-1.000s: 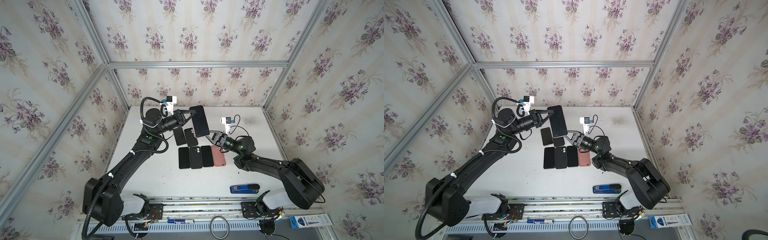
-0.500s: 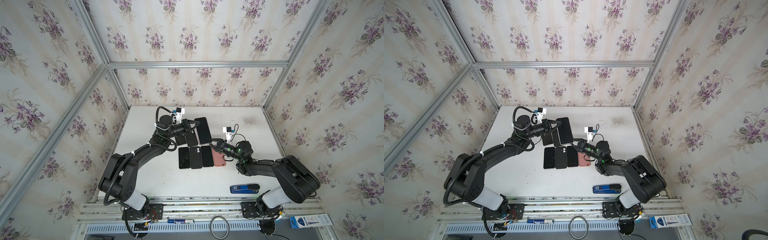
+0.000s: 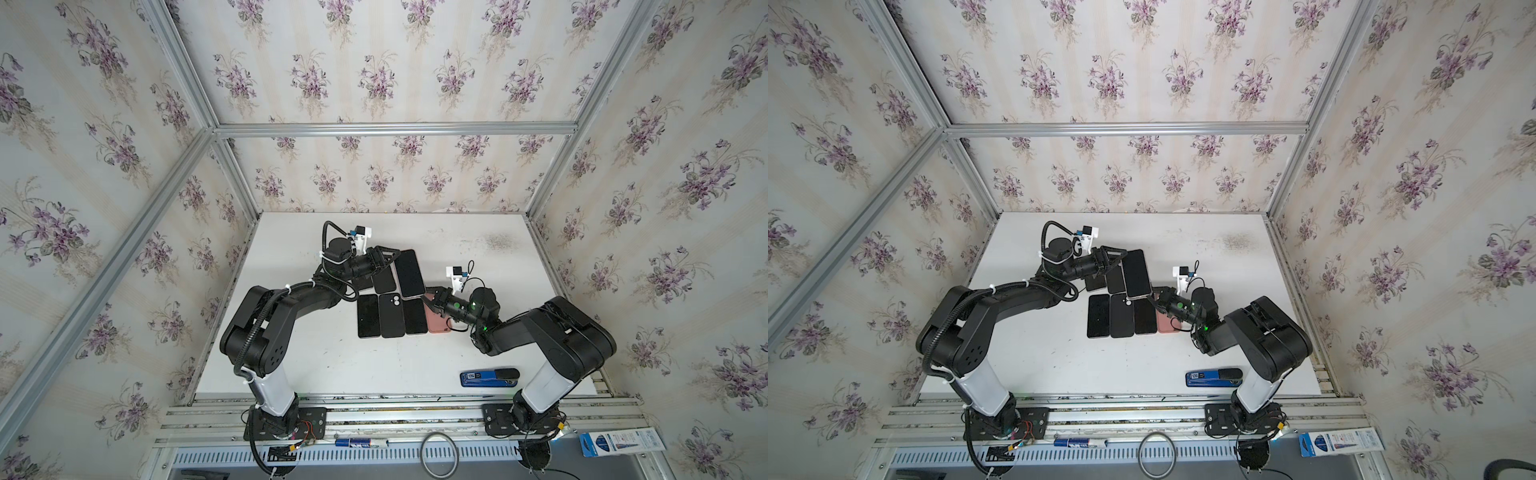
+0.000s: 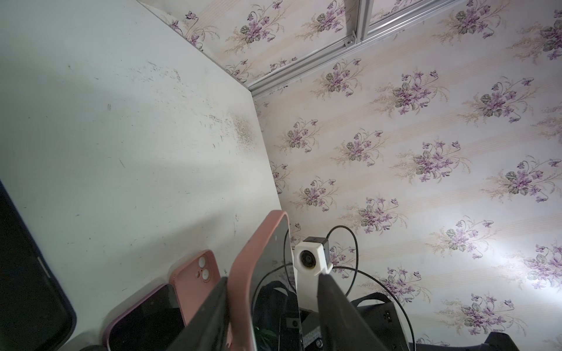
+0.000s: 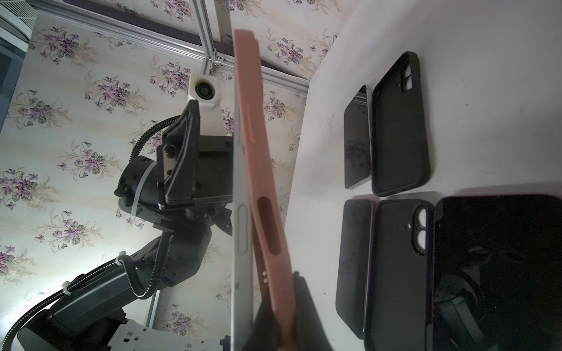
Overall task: Take the phone out of the phone case
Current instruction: Remove the phone case from the phone.
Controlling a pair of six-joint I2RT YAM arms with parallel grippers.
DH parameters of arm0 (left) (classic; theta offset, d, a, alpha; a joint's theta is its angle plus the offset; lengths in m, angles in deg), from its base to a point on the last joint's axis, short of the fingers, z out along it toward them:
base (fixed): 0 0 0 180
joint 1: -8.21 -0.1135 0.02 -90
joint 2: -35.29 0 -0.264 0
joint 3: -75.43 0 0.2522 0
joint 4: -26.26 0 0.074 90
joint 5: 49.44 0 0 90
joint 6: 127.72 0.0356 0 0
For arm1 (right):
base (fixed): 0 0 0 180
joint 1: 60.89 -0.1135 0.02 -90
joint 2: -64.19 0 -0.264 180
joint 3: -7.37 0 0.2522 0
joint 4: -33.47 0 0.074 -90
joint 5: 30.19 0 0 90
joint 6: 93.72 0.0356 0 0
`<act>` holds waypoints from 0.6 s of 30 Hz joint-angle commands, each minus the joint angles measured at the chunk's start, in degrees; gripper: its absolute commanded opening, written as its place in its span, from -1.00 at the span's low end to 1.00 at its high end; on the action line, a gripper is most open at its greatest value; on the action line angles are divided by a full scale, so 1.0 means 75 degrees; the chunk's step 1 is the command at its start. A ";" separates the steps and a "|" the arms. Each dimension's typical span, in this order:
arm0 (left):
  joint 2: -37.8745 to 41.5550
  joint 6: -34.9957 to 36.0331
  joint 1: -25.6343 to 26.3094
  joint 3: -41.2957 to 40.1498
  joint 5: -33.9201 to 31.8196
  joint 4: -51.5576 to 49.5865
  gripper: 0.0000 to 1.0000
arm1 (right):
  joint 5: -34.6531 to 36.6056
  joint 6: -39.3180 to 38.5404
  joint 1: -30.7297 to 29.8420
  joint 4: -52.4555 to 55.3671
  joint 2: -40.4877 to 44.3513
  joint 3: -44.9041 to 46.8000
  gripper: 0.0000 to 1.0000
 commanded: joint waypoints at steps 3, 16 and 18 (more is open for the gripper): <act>0.0149 0.0406 0.0005 0.0035 -0.0247 -0.0178 0.55 | 0.0211 0.0075 0.0041 -0.0566 0.0048 0.0094 -1.00; 0.1221 0.3592 0.0672 0.1277 -0.1236 -0.4419 0.90 | 0.0682 0.0134 0.0054 0.0015 0.0006 0.0139 -1.00; 0.1371 0.4730 0.1033 0.1583 -0.1394 -0.5321 0.91 | 0.0719 0.0149 0.0053 0.0044 0.0032 0.0144 -1.00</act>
